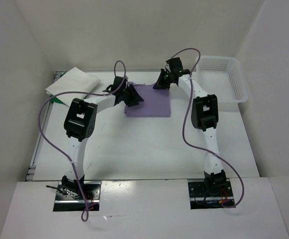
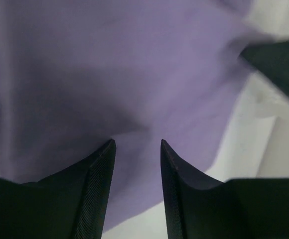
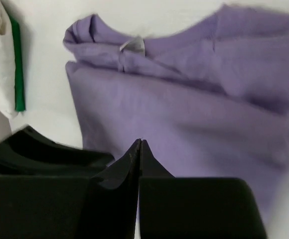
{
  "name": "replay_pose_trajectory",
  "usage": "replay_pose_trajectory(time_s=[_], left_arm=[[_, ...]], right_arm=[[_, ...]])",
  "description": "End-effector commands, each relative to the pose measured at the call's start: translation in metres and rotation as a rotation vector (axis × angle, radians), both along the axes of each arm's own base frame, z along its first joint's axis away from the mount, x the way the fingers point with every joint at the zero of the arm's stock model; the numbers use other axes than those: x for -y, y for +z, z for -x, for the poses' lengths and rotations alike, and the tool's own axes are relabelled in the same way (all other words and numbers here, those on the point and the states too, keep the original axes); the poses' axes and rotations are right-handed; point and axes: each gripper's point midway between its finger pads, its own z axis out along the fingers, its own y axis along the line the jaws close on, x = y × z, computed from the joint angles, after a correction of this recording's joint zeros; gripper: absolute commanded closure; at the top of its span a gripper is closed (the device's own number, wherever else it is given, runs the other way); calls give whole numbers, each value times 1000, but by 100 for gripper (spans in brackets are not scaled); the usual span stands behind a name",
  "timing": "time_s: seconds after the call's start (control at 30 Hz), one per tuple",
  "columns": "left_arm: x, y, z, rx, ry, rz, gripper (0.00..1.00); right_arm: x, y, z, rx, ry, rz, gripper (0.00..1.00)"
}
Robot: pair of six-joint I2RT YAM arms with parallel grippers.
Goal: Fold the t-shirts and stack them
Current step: Fold the long partially folded tshirt into a neat square
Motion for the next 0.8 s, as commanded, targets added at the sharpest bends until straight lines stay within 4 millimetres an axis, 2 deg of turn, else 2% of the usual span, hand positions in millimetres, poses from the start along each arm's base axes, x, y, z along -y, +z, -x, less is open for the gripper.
replay_pose_trajectory(time_s=[0.0,0.03,0.07,0.1,0.13,0.17,0.2,0.23,0.27,0.3,0.33,0.37,0.4,0.43,0.47,0.5,0.53,0.57,0.6,0.63,0.67,0.7,0.73,0.77], left_arm=[[-16,-20,5,-17,-15,-7,51],[-20,-31,20,-56,-9,-11,51],[-21,-37,30,-79,-18,-9,51],[-22,-40,37,-90,-24,-6,51],[-26,-44,50,-112,-24,-12,51],[-26,-42,57,-119,-33,-5,51],[-28,-41,63,-123,-39,-13,51],[-29,-24,65,-93,-39,-5,48],[-30,-20,72,-96,-46,1,46],[-29,2,70,-51,-47,13,43],[-30,10,72,-39,-53,9,40],[-30,19,73,-28,-53,12,32],[-36,34,74,-6,-43,18,28],[-40,43,72,13,-34,23,25],[-46,48,72,21,-22,25,23],[-62,54,67,36,10,12,22],[-72,49,65,33,23,-17,20],[-84,48,59,42,51,-40,20],[-101,47,53,50,85,-57,20],[-110,40,48,45,92,-92,20],[-118,36,43,49,106,-111,20],[-124,21,40,18,105,-128,20],[-130,13,37,7,95,-152,20],[-129,4,28,4,85,-162,20]], right_arm=[[-4,-41,-17,-44,14,3,100],[-9,-27,-29,-7,13,-19,100],[-10,-29,-34,4,13,-22,100],[-13,-43,-36,-17,15,-35,100],[-16,-32,-44,9,3,-54,100],[-18,-35,-45,-1,5,-67,100],[-19,-56,-44,-37,5,-71,99],[-23,-47,-50,-19,3,-91,99],[-22,-56,-46,-51,2,-83,99],[-23,-59,-52,-34,3,-87,99],[-24,-60,-53,-38,-4,-93,99],[-24,-57,-54,-28,-4,-96,99],[-25,-29,-57,24,-9,-117,98],[-31,-34,-51,-7,18,-150,96],[-31,-28,-52,-3,18,-151,94],[-30,-10,-50,17,27,-148,92],[-35,3,-48,45,34,-137,91],[-34,24,-49,88,42,-140,85],[-33,36,-43,92,51,-131,82],[-28,64,-40,130,42,-113,78],[-23,81,-38,166,43,-85,74],[-24,91,-28,163,50,-66,66],[-21,127,-20,213,57,-70,62],[-19,140,-15,226,55,-60,58]])
